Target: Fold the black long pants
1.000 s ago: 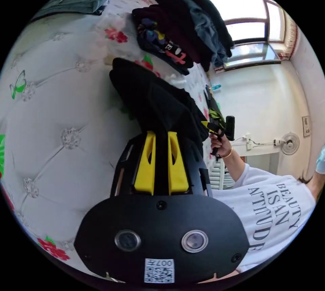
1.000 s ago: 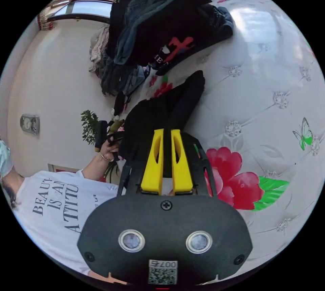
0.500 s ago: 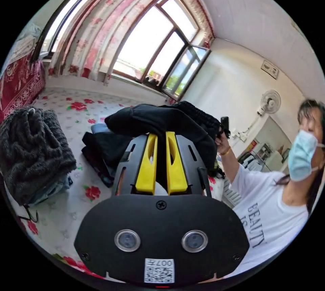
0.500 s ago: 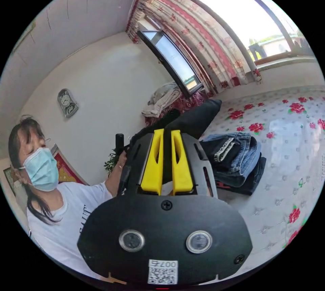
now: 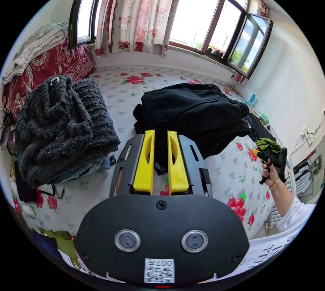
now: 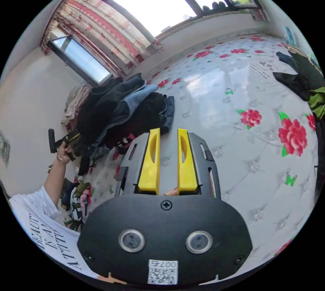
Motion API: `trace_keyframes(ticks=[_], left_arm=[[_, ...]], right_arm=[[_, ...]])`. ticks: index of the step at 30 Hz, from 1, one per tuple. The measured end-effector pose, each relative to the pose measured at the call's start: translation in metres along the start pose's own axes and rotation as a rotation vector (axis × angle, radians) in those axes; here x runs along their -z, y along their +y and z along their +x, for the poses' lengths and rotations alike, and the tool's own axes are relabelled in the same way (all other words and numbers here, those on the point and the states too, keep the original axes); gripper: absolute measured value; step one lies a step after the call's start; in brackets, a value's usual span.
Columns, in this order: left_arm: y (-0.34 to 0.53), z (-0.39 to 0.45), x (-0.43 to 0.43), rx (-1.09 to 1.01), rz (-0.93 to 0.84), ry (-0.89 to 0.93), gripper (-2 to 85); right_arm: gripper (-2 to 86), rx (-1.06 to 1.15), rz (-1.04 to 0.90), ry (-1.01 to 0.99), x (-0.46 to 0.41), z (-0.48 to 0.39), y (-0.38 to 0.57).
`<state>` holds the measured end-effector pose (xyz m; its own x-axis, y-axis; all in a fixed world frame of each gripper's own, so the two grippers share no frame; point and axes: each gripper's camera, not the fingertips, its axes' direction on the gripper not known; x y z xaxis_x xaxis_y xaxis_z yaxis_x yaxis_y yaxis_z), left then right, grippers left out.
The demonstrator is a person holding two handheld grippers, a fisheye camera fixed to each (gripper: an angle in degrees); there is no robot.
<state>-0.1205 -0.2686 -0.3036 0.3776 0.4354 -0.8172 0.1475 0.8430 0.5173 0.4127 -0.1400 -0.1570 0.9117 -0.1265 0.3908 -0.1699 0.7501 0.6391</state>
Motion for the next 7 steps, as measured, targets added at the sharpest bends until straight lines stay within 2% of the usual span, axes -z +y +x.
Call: trace_keyframes(ticks=[6,7], left_arm=[[0.061,0.030,0.021,0.033,0.057,-0.042,5.3],[0.081,0.040,0.022,0.033,0.052,-0.063,4.9]], right_arm=[[6.8,-0.250,0.061,0.528,0.103,0.151,0.054],[6.9,-0.271,0.065,0.567,0.113,0.162,0.057]])
